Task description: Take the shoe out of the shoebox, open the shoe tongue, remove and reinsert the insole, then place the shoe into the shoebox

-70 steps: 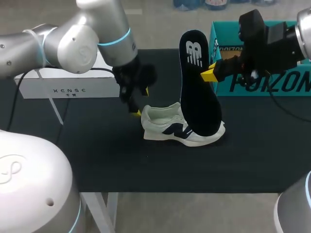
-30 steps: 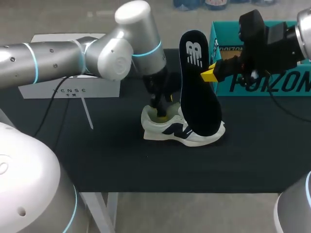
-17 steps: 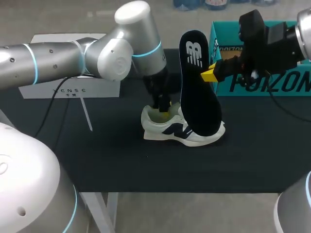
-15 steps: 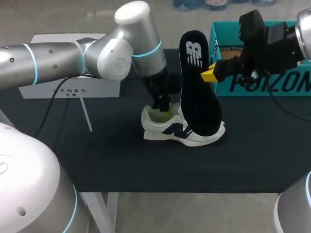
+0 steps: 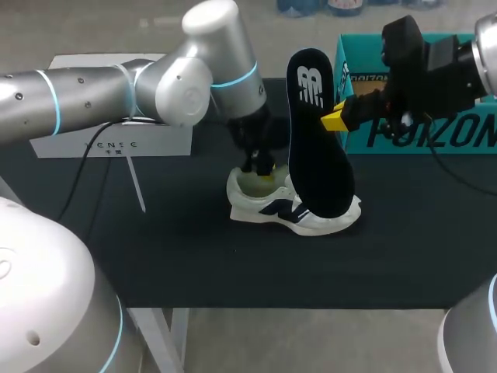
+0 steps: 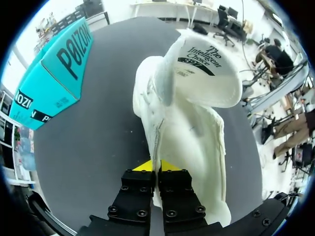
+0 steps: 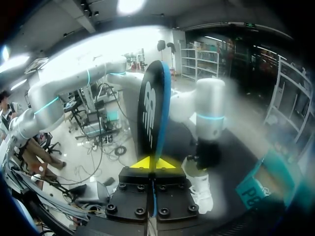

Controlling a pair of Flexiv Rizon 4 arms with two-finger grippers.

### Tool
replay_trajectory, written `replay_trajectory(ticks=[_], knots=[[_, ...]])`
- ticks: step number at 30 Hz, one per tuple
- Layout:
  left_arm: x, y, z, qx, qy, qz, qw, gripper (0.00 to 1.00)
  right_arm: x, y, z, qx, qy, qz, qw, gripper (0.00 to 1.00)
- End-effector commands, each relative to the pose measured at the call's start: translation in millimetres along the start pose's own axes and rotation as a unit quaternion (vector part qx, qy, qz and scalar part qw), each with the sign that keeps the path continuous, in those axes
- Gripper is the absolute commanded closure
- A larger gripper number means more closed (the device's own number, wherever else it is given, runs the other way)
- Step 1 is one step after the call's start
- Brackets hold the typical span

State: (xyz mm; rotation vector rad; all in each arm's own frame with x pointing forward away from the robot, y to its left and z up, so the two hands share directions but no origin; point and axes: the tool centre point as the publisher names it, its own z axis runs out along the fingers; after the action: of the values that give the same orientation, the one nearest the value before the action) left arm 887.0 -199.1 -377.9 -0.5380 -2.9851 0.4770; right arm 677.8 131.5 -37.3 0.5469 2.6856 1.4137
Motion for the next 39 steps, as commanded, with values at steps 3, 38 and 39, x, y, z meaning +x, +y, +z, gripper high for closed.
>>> replay_trajectory(ticks=[3,38,39], knots=[[-4.7,-6,-15,0.006,0.037,0.04,0.998,1.0,-0.9,1.1,2,0.001,0.0,0.0,1.0,1.0],[7.2,-71,-34,-0.117,0.264,0.55,0.783,1.0,-0.9,1.1,2,0.001,0.0,0.0,1.0,1.0],[7.0,-73,-32,-0.118,0.266,0.556,0.779,1.0,-0.9,1.1,2,0.001,0.0,0.0,1.0,1.0]])
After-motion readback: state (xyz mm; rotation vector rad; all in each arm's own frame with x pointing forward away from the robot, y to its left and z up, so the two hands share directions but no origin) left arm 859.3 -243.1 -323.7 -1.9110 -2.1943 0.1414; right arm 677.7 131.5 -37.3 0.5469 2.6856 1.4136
